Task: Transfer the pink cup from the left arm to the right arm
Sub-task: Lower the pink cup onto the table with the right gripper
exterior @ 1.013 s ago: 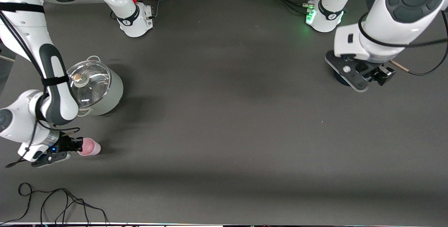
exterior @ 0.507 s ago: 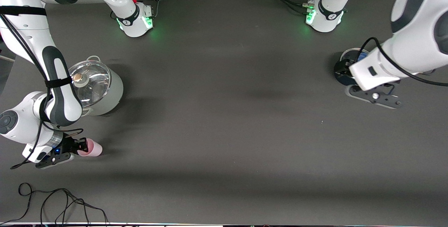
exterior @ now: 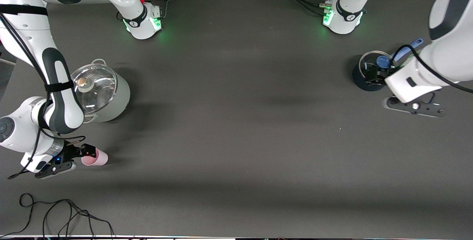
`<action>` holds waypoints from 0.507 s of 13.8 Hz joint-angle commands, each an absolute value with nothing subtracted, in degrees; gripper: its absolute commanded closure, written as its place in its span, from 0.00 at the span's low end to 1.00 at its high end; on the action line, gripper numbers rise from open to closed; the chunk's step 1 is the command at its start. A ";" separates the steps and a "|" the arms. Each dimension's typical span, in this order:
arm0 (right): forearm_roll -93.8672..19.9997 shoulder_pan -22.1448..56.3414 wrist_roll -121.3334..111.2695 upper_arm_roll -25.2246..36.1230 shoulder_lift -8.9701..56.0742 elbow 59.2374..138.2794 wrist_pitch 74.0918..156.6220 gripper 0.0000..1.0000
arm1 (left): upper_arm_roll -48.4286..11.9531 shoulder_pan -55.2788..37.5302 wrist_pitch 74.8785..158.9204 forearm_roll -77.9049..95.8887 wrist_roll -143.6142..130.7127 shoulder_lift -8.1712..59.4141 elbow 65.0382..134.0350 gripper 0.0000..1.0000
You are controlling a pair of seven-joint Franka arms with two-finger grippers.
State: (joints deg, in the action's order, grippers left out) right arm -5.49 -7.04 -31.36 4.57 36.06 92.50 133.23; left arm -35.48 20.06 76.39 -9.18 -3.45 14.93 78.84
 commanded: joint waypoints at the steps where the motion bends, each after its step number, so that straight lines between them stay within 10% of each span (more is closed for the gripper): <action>1: -5.63 -6.85 -32.78 5.01 29.20 90.89 123.00 0.00 | -35.51 21.35 72.79 -9.84 -4.22 14.41 78.40 0.00; 7: -3.08 -6.15 -25.87 5.63 20.15 81.57 99.17 0.00 | -35.60 21.80 75.06 -9.76 -4.57 14.06 79.71 0.00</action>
State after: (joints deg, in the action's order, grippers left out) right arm -4.03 -7.00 -30.11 5.16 22.53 82.95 103.86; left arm -35.48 21.63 74.76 -9.28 -3.51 14.94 78.93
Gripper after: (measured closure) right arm 0.000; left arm 0.000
